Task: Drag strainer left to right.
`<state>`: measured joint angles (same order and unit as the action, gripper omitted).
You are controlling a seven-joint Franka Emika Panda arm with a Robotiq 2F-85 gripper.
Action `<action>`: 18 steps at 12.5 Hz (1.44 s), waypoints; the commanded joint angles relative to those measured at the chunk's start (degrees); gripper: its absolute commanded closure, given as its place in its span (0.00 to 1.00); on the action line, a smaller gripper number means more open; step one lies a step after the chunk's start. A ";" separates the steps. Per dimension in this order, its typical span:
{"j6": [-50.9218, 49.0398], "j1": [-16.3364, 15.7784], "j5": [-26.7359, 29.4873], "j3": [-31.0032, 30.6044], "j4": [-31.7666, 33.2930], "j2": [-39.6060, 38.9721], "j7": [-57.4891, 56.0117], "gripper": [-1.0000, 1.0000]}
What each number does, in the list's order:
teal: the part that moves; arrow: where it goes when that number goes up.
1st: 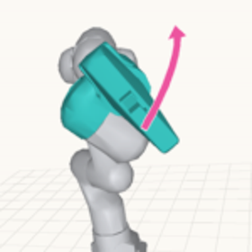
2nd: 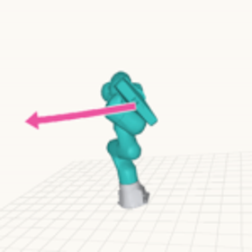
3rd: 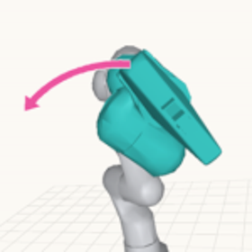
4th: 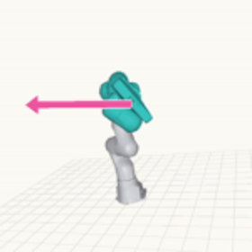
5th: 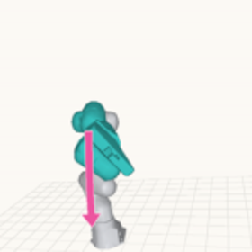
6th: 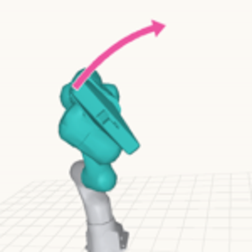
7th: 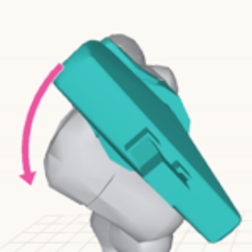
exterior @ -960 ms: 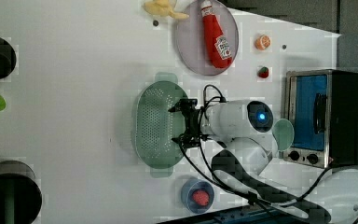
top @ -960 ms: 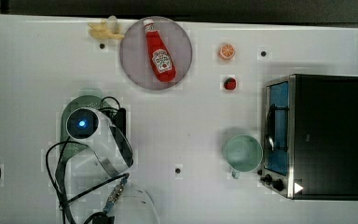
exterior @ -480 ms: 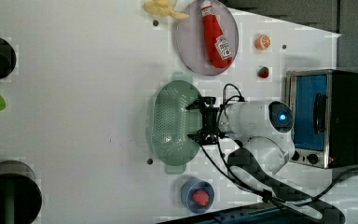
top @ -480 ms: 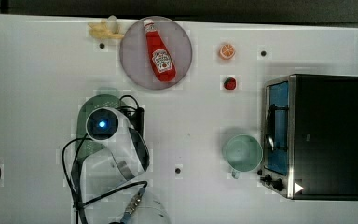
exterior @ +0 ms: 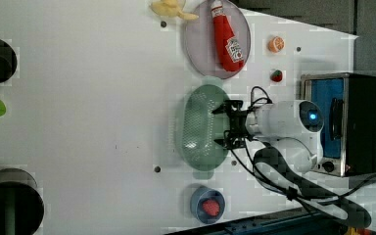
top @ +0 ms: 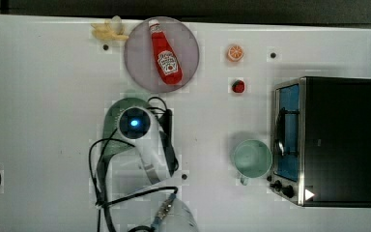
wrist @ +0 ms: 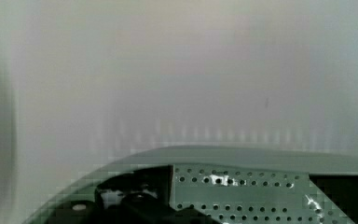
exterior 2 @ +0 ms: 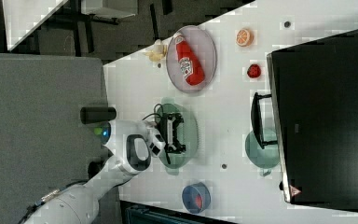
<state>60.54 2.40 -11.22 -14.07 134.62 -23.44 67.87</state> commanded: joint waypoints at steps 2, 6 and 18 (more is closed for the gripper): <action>0.51 0.62 -0.54 3.75 0.13 2.16 -6.18 0.00; 0.54 0.65 -0.54 7.57 0.13 2.35 -10.27 0.00; 1.54 0.74 -0.54 19.26 0.03 2.44 -21.30 0.00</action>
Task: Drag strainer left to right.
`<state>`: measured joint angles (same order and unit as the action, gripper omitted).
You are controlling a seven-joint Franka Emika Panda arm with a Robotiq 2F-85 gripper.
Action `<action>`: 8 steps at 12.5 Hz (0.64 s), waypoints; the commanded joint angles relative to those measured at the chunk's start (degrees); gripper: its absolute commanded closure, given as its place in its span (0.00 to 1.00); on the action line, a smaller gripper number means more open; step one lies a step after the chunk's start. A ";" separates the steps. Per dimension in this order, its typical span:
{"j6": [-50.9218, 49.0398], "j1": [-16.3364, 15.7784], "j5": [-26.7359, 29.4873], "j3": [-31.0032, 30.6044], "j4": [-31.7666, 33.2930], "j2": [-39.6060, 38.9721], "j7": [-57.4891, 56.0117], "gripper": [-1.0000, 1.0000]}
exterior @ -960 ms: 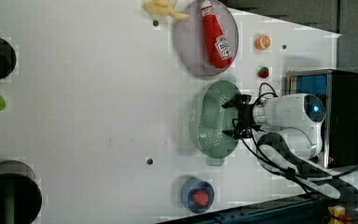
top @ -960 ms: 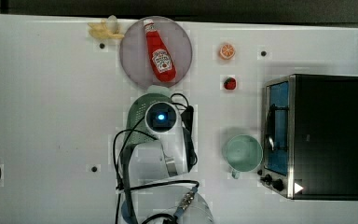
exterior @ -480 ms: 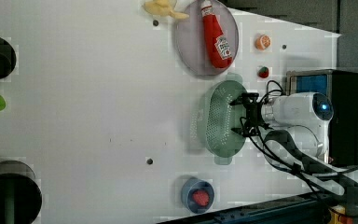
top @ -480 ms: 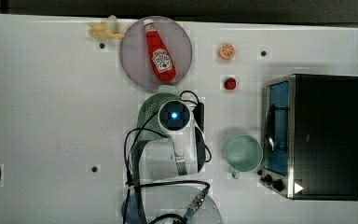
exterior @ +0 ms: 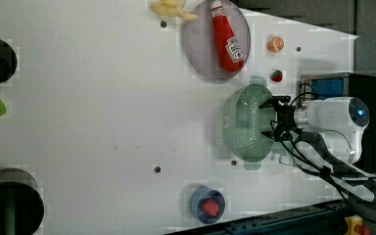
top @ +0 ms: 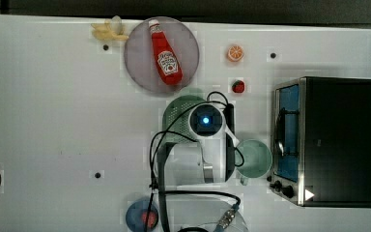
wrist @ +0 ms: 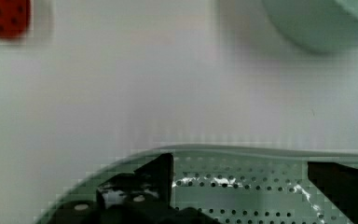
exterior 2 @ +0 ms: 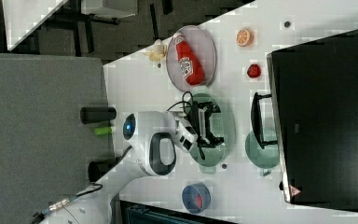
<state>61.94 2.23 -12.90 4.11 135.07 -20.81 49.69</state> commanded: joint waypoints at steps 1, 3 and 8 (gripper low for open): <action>0.15 0.90 1.14 1.57 -0.43 -0.19 -4.44 0.00; 0.20 0.90 1.15 2.25 -0.42 -0.19 -8.89 0.00; 0.20 0.89 1.22 3.90 -0.46 -0.04 -9.30 0.00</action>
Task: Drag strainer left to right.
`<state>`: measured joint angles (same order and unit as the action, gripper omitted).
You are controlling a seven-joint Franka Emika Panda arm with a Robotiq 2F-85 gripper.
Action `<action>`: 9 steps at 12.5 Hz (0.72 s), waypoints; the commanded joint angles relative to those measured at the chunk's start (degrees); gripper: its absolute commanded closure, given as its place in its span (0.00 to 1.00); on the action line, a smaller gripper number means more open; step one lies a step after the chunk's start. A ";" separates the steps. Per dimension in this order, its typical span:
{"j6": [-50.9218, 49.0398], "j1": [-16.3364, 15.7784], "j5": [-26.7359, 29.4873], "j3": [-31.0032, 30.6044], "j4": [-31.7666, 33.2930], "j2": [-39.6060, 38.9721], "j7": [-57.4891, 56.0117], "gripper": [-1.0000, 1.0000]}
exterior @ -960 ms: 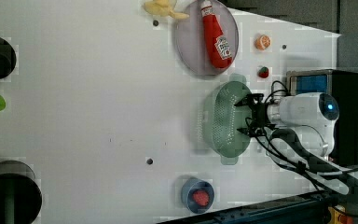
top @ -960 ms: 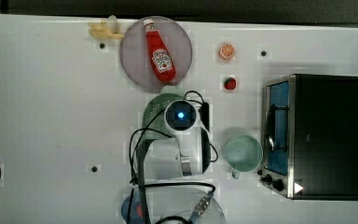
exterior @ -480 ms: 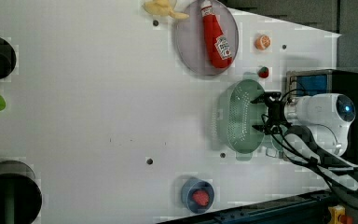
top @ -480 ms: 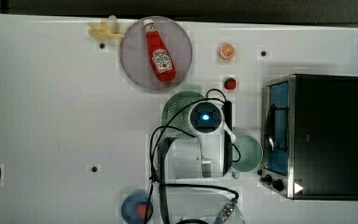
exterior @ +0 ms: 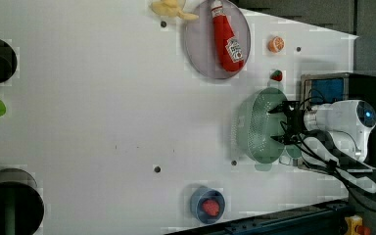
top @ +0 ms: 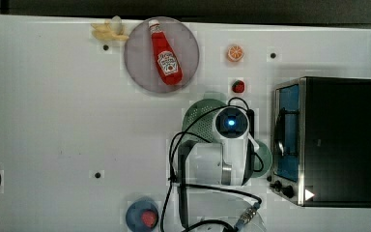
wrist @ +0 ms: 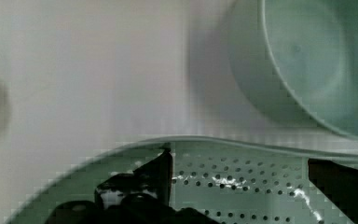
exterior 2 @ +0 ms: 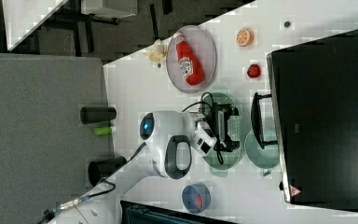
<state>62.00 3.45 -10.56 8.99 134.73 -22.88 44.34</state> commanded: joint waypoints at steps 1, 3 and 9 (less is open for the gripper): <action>0.21 -0.42 -1.12 -1.46 -0.08 2.81 -4.97 0.00; -1.35 -0.48 -1.13 -3.59 0.86 6.15 -15.38 0.00; -13.41 -0.58 0.38 -6.45 -0.84 24.13 -35.92 0.00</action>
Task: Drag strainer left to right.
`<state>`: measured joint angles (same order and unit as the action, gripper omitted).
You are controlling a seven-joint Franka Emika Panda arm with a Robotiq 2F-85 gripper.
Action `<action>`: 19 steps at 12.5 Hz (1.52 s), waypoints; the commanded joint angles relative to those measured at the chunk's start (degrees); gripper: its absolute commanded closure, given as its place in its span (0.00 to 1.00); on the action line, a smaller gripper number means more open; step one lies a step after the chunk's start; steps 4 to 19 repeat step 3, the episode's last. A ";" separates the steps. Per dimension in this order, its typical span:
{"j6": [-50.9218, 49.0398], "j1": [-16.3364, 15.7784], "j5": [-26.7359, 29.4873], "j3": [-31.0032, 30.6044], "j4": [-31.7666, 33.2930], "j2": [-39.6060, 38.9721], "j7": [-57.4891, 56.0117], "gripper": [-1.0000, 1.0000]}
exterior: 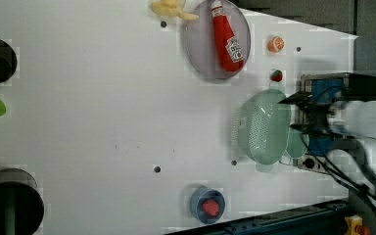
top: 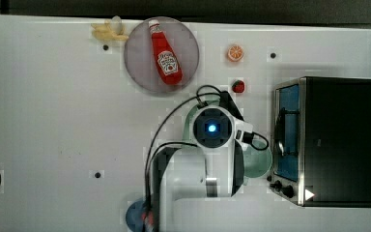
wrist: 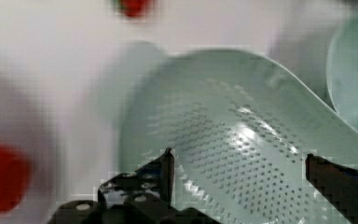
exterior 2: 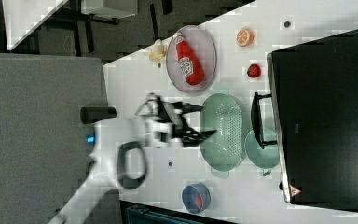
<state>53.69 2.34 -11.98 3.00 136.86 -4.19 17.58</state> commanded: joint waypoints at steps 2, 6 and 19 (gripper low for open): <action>-14.61 0.36 3.25 -2.14 -5.04 11.96 -9.16 0.00; -20.35 0.23 4.17 -3.07 -6.50 15.00 -9.16 0.00; -20.35 0.23 4.17 -3.07 -6.50 15.00 -9.16 0.00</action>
